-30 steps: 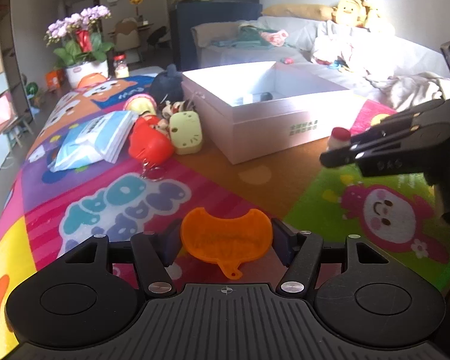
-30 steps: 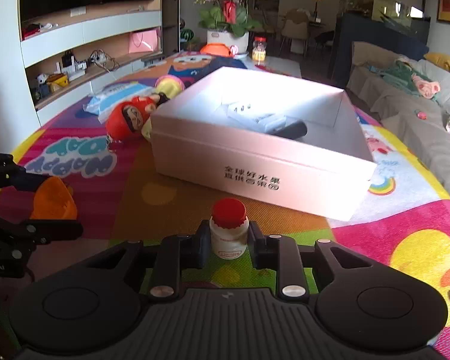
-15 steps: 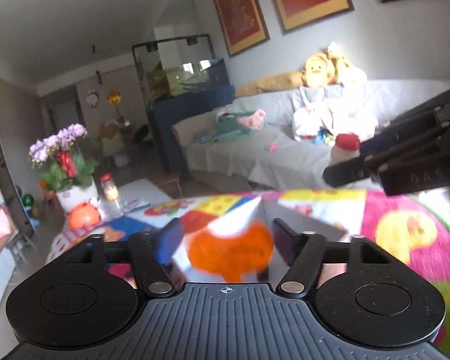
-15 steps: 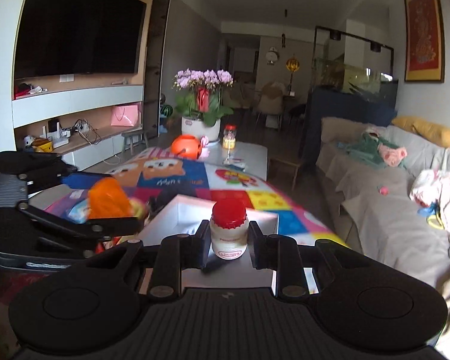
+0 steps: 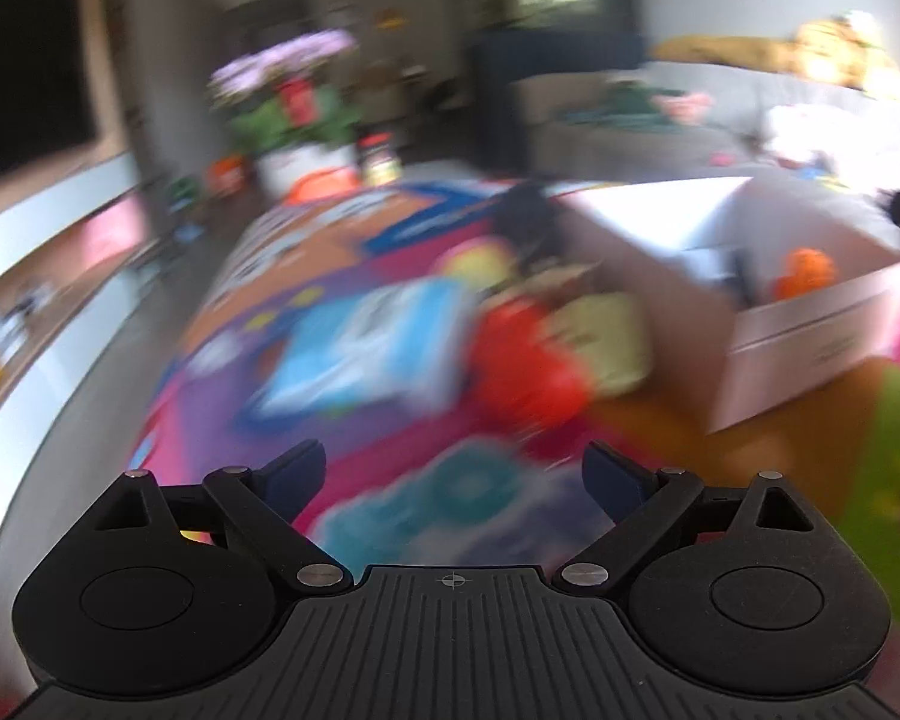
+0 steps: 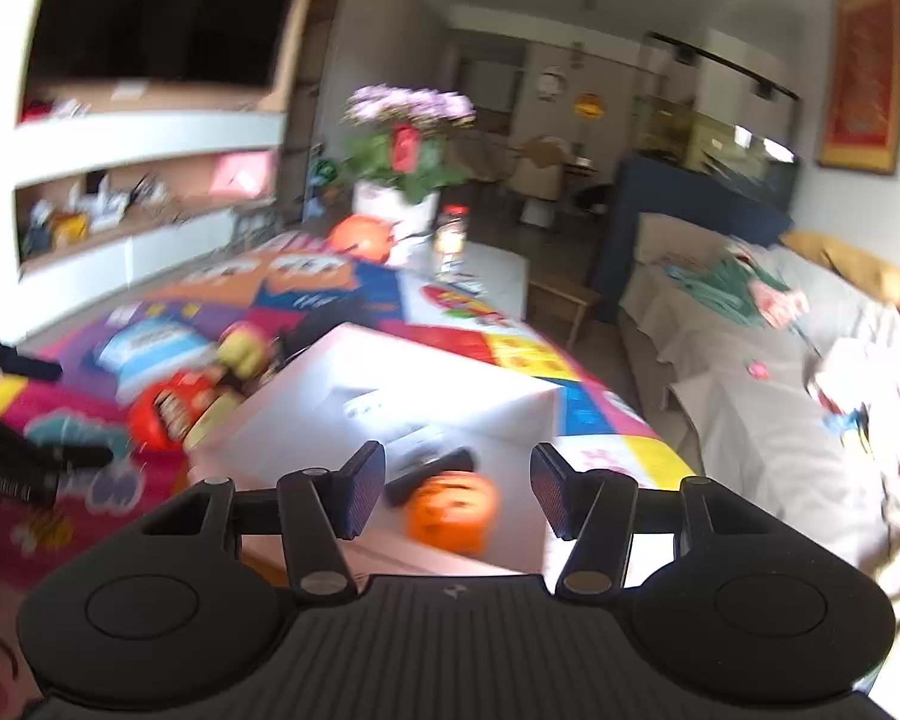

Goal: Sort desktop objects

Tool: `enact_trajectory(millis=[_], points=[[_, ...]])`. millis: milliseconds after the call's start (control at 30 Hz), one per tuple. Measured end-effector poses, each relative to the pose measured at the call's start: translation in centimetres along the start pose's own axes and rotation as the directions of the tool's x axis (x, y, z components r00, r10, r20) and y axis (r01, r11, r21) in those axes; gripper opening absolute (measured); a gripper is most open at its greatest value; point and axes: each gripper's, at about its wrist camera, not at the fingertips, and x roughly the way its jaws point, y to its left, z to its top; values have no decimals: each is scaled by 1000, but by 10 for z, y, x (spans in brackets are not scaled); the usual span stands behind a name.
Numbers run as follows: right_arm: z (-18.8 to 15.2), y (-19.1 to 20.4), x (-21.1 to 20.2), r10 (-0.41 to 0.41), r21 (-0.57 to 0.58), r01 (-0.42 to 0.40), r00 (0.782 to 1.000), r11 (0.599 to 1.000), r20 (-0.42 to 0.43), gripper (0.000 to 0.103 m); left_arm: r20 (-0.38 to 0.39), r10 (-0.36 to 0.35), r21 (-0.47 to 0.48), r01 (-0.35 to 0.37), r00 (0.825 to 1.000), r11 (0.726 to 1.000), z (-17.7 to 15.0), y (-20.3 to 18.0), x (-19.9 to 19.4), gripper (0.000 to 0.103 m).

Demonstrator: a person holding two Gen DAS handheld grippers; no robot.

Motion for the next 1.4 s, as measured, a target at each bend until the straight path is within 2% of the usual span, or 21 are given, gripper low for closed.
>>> enact_trajectory(millis=[100, 200, 367, 433, 533, 667, 700, 767, 833, 933, 1000, 1067, 1133, 1267, 1333, 1400], points=[[0, 33, 3, 62, -99, -60, 998, 993, 12, 61, -20, 36, -122, -38, 999, 992, -8, 23, 3, 100], [3, 71, 12, 110, -202, -103, 994, 974, 21, 61, -42, 46, -193, -53, 998, 980, -7, 28, 8, 100], [10, 132, 35, 198, -289, -193, 980, 938, -13, 61, -19, 66, -320, -68, 998, 945, -14, 42, 0, 100], [9, 158, 47, 201, -320, -197, 979, 927, -21, 61, -7, 97, -396, -92, 995, 914, -18, 52, -3, 100], [6, 187, 71, 170, -364, -163, 985, 917, -12, 61, 8, 85, -478, -71, 996, 875, -23, 65, -6, 101], [9, 206, 104, 123, -369, -137, 991, 919, -61, 58, 15, 90, -479, -72, 996, 875, -23, 65, -8, 101], [10, 206, 112, 118, -353, -142, 989, 925, -88, 49, 15, 91, -476, -73, 996, 877, -23, 65, -8, 101], [13, 202, 116, 127, -319, -158, 985, 935, -116, 48, 17, 90, -476, -71, 996, 877, -24, 65, -8, 101], [12, 192, 106, 175, -286, -208, 975, 935, -134, 48, 16, 88, -478, -70, 996, 876, -24, 65, -8, 101], [6, 170, 72, 304, -219, -339, 936, 915, -178, 47, 14, 92, -468, -75, 996, 881, -23, 63, -8, 101], [-4, 153, 43, 347, -212, -382, 919, 900, -185, 47, 13, 91, -454, -76, 996, 888, -23, 60, -8, 101], [-14, 133, 21, 333, -210, -367, 925, 906, -181, 47, 10, 89, -434, -76, 996, 898, -22, 57, -7, 101], [-24, 111, 5, 289, -181, -320, 941, 930, -177, 45, 6, 90, -410, -79, 996, 909, -20, 53, -7, 101], [-45, 66, -13, 152, -75, -165, 976, 983, -154, 44, -8, 92, -334, -89, 996, 938, -15, 41, -4, 101], [-53, 45, -18, 145, 30, -142, 979, 989, -143, 55, -6, 86, -272, -84, 996, 959, -12, 31, -3, 101], [-61, 28, -22, 132, 125, -117, 984, 985, -116, 76, 5, 61, -221, -58, 998, 974, -7, 20, -2, 101]])
